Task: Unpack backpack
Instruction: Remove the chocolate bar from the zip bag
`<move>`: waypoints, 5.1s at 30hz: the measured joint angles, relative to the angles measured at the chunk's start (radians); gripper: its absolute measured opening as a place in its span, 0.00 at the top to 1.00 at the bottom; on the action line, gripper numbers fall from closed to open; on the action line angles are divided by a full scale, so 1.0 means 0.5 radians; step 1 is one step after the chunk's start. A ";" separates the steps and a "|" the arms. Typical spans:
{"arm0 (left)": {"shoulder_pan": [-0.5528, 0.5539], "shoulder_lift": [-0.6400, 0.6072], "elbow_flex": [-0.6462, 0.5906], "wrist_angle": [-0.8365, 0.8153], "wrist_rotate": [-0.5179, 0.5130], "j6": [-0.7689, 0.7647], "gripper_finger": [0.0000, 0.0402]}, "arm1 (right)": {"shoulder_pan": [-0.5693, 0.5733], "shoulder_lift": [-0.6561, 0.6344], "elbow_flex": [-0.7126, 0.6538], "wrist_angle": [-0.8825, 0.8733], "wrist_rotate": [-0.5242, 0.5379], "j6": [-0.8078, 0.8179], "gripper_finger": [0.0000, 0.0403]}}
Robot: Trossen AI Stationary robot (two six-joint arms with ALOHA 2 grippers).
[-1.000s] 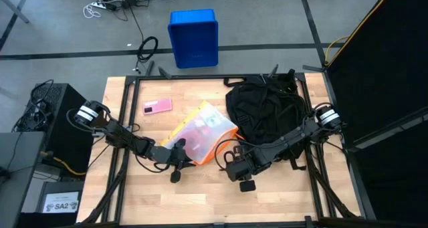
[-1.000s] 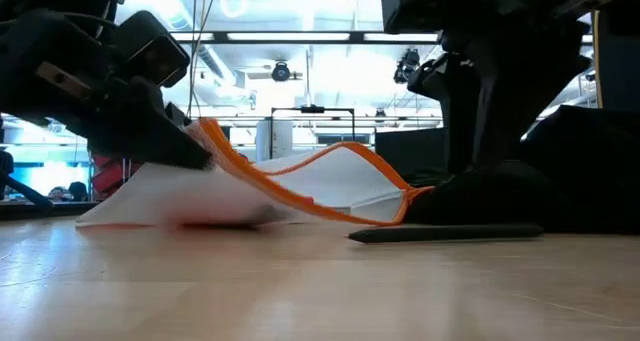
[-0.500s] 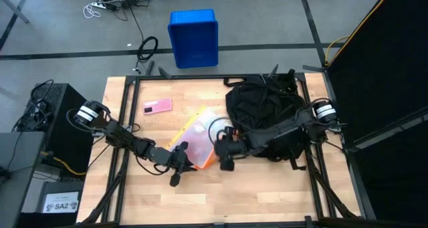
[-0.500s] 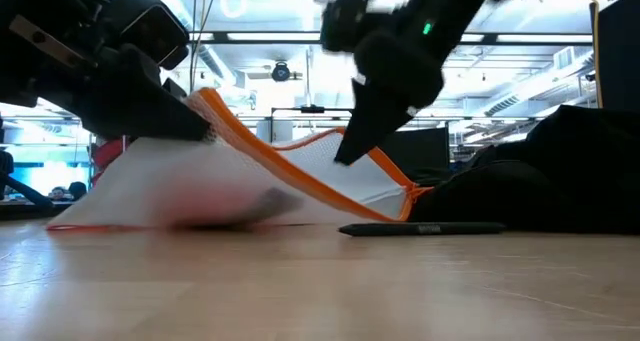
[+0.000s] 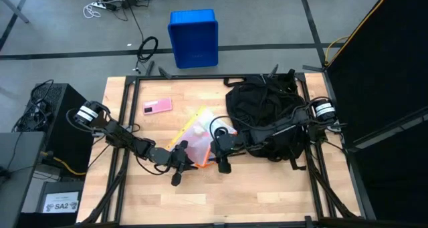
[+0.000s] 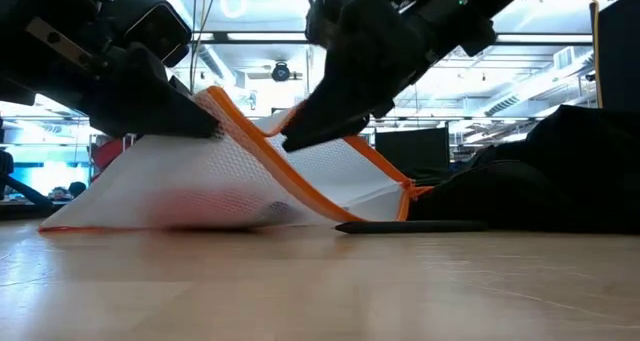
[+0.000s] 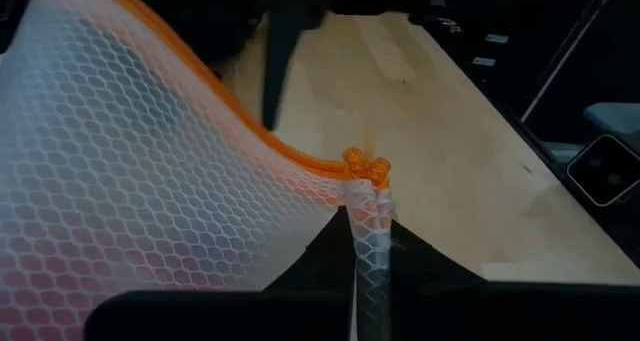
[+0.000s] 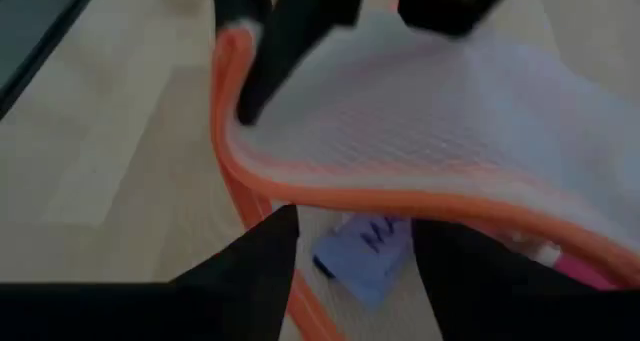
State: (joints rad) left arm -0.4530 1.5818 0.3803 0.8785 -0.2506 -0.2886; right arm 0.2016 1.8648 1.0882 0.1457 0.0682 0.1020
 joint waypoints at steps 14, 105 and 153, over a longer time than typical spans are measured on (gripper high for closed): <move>-0.016 0.000 0.064 -0.026 -0.009 0.038 1.00 | -0.063 0.479 0.381 -0.078 0.101 0.061 0.42; -0.030 0.002 0.061 -0.132 0.027 -0.054 1.00 | -0.152 0.405 0.471 -0.866 0.140 0.200 0.25; -0.030 0.002 0.061 -0.187 0.032 -0.069 1.00 | 0.082 0.128 0.461 -1.175 0.329 0.041 0.94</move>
State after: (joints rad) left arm -0.4679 1.5829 0.4110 0.7851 -0.2348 -0.3229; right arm 0.2424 1.9289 1.3188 -0.4419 0.2325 0.1223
